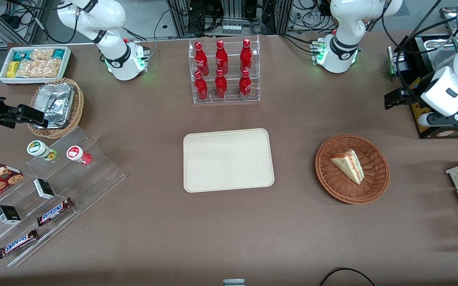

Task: Place sandwich from basket to tray
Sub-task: 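Move the left gripper over the wicker basket above the sandwich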

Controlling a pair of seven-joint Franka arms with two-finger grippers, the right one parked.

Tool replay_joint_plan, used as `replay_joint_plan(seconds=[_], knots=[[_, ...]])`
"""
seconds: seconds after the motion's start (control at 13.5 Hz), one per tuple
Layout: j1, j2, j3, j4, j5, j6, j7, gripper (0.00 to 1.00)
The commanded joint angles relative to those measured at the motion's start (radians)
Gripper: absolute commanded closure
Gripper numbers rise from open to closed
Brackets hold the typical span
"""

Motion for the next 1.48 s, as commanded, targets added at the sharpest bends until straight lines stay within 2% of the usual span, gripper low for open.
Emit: replay_joint_plan(seconds=[0.0, 0.3, 0.59, 1.11, 1.4], knots=[[-0.010, -0.012, 0.012, 0.002, -0.006, -0.010, 0.014, 0.00], [-0.012, 0.006, 0.011, -0.019, -0.005, 0.043, 0.012, 0.00], [-0.012, 0.045, 0.012, -0.114, -0.003, 0.177, 0.005, 0.00], [-0.013, 0.193, 0.012, -0.160, -0.002, 0.341, -0.052, 0.00], [-0.026, 0.195, 0.006, -0.271, 0.063, 0.482, -0.231, 0.00]])
